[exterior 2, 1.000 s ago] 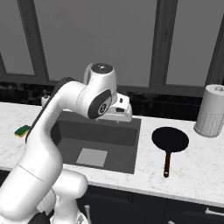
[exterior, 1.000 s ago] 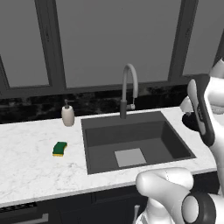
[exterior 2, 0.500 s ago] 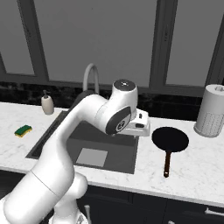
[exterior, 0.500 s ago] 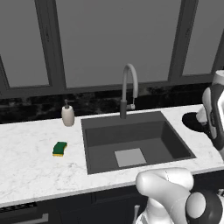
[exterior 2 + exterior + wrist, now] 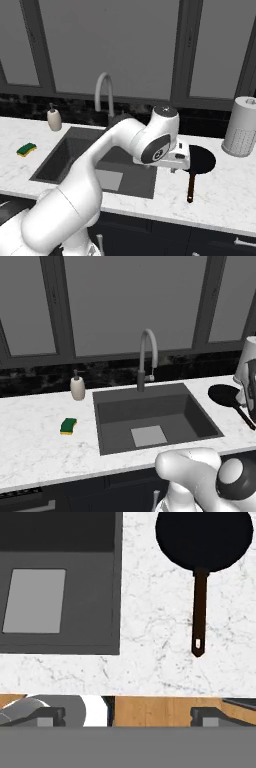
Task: Pick the pan and sponge and place them into the sink. Then turn on the water.
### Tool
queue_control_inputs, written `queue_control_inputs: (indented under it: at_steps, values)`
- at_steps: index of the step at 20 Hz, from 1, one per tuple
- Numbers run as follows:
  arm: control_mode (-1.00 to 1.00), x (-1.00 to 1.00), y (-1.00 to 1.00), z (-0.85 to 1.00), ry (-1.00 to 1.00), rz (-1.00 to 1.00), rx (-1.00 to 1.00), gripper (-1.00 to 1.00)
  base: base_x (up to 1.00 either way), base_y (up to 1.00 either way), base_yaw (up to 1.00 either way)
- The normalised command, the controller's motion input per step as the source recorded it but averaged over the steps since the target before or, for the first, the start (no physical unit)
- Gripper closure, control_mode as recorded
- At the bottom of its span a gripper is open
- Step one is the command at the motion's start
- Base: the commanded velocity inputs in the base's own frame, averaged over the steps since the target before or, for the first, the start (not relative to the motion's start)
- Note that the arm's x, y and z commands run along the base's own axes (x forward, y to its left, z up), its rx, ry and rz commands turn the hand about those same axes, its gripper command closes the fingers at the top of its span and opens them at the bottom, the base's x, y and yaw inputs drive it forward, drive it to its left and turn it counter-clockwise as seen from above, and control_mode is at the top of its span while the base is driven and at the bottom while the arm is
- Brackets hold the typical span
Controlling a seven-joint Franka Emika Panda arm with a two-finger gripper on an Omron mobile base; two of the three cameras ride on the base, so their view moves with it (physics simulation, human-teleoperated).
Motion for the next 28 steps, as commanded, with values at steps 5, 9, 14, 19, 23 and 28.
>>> queue_control_inputs:
  at_steps: [5, 9, 14, 19, 23, 28]
  values:
    - [-1.0, 0.12, -0.44, -0.35, 0.09, 0.0, 0.0, -1.0, 0.0, 0.0, 0.0]
    - [-1.0, 0.24, -0.35, -0.35, 0.08, 0.0, 0.0, -1.0, 0.0, 0.0, 0.0]
    - [-1.0, 0.31, -0.24, -0.38, 0.04, 0.0, 0.0, -1.0, 0.0, 0.0, 0.0]
    - [-1.0, 0.32, -0.29, -0.42, 0.05, 0.0, 0.0, -1.0, 0.0, 0.0, 0.0]
    - [-1.0, 0.3, -0.25, -0.39, 0.02, 0.0, 0.0, -1.0, 0.0, 0.0, 0.0]
    - [-1.0, 0.29, -0.3, -0.41, 0.0, 0.0, 0.0, -1.0, 0.0, 0.0, 0.0]
